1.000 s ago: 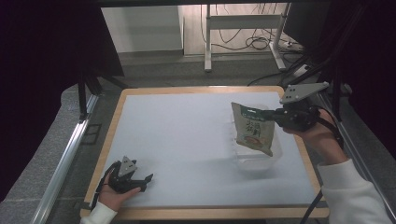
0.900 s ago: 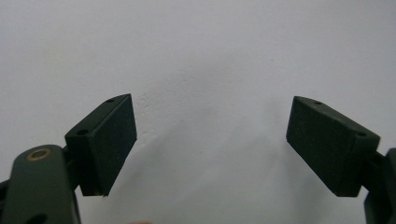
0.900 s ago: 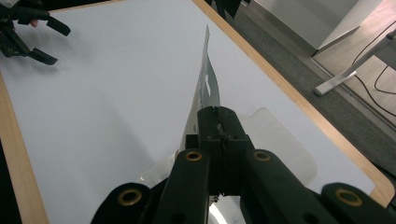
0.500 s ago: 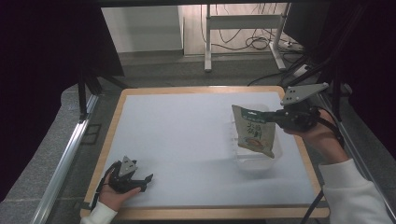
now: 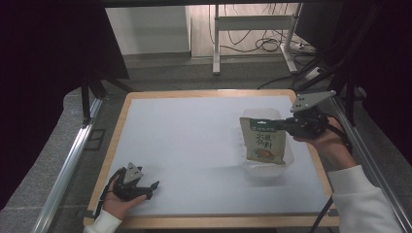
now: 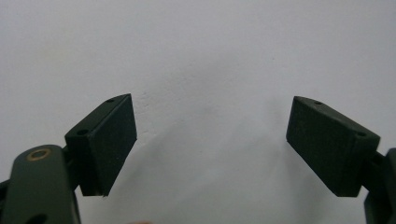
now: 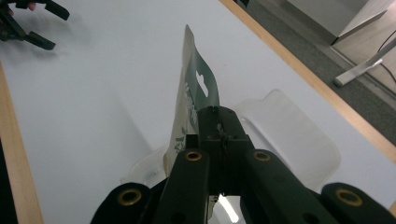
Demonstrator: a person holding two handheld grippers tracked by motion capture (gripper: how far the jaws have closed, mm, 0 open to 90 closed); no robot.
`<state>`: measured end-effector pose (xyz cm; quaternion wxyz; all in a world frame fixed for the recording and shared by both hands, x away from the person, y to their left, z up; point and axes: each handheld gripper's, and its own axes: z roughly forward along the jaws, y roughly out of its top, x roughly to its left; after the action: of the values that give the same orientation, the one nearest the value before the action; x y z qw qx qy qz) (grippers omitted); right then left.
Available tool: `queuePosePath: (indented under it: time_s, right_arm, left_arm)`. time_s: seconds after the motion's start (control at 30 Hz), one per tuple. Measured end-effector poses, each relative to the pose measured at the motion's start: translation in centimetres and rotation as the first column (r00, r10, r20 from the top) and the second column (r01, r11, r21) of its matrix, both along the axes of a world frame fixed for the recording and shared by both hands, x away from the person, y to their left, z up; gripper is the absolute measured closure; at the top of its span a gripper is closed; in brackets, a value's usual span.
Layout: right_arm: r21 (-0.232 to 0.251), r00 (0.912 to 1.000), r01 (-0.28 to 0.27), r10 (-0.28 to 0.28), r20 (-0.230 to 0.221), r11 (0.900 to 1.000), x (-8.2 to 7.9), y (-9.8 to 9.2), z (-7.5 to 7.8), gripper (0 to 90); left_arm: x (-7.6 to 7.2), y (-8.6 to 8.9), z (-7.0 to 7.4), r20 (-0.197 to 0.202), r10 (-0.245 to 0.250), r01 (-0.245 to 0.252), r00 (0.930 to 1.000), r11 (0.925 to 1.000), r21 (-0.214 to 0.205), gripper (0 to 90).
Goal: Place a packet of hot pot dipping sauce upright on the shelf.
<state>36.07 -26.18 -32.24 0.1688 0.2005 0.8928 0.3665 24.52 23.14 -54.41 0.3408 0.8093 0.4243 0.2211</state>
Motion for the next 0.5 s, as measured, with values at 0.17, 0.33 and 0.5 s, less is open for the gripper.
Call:
queuePosePath:
  time_s: [0.17,0.33,0.5]
  right_arm:
    - [0.007,0.9994,0.013,-0.013,-0.034,0.9999,0.4,-0.5,-1.9,89.6]
    - [-0.007,0.9983,0.037,-0.037,-0.045,0.9993,0.7,-0.8,-3.5,87.0]
    - [0.028,0.9921,0.124,-0.124,-0.022,0.9919,0.8,-1.1,-3.6,63.0]
  left_arm:
    - [0.0,0.0,0.0,0.000,0.001,-0.001,1.0000,1.0000,-0.003,16.0]
    - [0.0,0.0,0.0,0.002,0.001,-0.001,1.0000,1.0000,-0.002,16.1]
    - [0.0,0.0,0.0,0.002,0.002,-0.002,1.0000,1.0000,-0.004,16.0]
